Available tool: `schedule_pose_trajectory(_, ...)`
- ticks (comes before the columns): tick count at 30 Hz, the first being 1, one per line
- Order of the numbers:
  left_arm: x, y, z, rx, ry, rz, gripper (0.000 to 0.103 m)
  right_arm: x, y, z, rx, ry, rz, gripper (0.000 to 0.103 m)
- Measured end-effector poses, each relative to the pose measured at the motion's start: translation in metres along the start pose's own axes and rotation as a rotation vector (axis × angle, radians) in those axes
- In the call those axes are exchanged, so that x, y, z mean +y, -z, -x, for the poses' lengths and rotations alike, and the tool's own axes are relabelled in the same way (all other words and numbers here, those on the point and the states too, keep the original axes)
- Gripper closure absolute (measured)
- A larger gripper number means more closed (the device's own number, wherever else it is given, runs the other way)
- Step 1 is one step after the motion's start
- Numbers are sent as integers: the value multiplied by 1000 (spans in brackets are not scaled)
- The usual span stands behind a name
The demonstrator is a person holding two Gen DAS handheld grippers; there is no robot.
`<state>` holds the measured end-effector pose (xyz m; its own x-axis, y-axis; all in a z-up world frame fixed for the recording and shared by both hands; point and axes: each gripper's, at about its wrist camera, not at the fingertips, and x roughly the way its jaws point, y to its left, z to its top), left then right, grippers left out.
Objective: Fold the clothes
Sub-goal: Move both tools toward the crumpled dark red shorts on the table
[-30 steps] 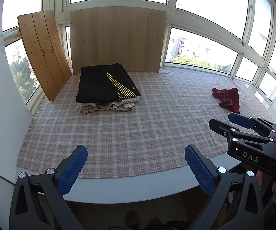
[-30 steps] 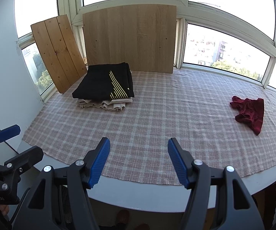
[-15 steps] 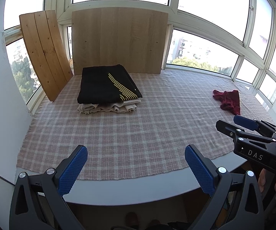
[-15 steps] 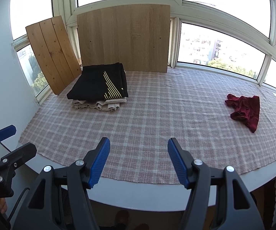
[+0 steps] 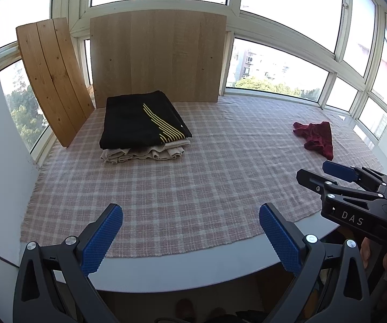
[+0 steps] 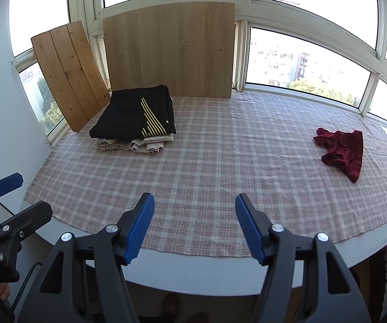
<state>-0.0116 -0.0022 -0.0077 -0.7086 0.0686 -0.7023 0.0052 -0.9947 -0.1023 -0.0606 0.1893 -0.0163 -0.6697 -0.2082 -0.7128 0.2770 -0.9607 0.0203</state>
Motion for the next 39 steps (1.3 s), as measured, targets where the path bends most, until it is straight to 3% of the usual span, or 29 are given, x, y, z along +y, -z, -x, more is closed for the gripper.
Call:
schedule_pose_trajectory(20,-29,-26,-30,11,102,-129,1,-29,-3,-7,16,99,-89,41)
schedule_pose_trajectory(39,-58,-58,-68,22,270,-277,1,-59,-7,-12,30,263,-218,41)
